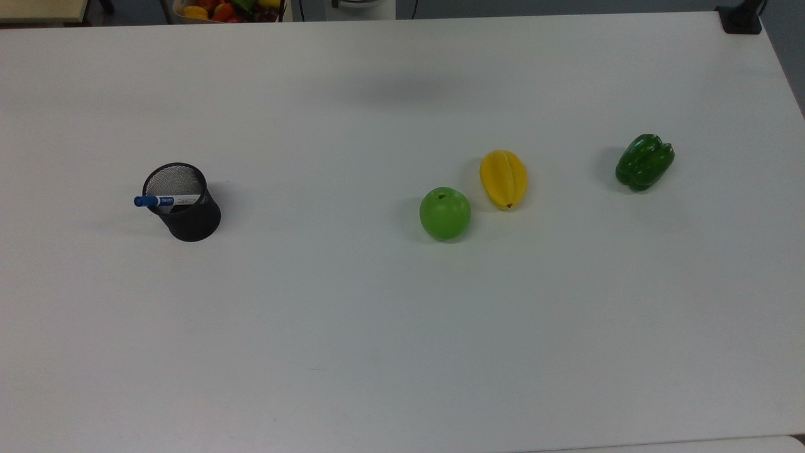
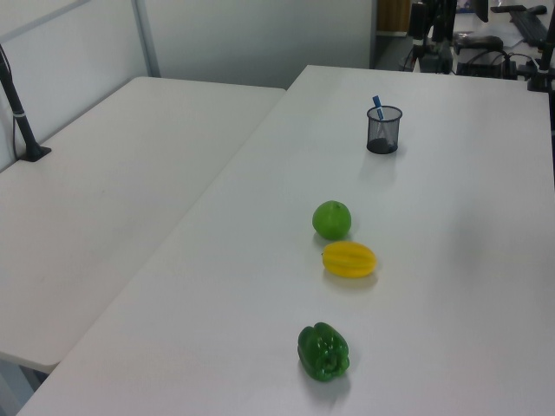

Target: Place marker

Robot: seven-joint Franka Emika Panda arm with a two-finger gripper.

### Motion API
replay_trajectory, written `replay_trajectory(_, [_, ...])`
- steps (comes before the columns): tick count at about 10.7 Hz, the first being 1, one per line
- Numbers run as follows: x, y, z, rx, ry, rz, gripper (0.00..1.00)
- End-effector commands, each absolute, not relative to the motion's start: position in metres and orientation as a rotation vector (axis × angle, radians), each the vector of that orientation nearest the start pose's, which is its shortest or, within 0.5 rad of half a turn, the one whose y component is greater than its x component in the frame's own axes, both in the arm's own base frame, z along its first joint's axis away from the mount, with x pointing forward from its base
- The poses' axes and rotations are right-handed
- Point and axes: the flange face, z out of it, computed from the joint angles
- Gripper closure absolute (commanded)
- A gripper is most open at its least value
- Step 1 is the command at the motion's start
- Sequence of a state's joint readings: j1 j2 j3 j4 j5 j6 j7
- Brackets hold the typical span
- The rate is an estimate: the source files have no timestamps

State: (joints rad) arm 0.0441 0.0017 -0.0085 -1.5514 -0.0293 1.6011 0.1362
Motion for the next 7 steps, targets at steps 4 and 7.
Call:
replay_trajectory(4, [0.5555,0.0121,0.6166,-3.109,-0.043,-0.191,0.0])
replay_trajectory(7, [0.5568,0.0126,0.6148,-3.104,-0.028,-0.185,0.0])
